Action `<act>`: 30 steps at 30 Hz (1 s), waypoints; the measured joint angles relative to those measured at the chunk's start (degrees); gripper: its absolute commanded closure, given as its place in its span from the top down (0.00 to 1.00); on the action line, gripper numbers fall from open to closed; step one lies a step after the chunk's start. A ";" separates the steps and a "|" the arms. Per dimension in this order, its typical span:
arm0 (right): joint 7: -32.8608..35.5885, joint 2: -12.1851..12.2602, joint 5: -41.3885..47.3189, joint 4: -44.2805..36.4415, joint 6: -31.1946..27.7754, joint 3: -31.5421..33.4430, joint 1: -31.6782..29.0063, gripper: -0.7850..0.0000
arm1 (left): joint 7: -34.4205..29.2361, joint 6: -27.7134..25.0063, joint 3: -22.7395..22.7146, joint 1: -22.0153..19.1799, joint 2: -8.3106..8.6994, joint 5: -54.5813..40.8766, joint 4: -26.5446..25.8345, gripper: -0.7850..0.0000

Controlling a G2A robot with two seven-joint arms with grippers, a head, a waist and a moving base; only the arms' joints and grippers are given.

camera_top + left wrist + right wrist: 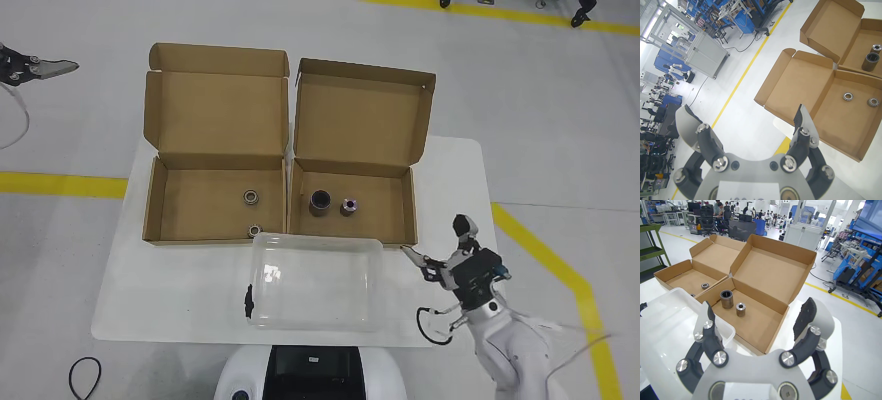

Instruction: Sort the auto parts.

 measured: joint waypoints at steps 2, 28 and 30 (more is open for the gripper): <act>-0.18 0.00 -0.30 -1.75 1.83 0.33 -1.66 1.00 | 0.00 0.00 0.00 0.00 0.00 0.00 0.00 1.00; -1.73 -0.08 -0.13 -5.76 8.57 1.05 -7.37 1.00 | 0.00 0.00 0.00 0.00 0.00 0.00 0.00 1.00; -1.73 -0.08 -0.13 -5.76 8.57 1.05 -7.37 1.00 | 0.00 0.00 0.00 0.00 0.00 0.00 0.00 1.00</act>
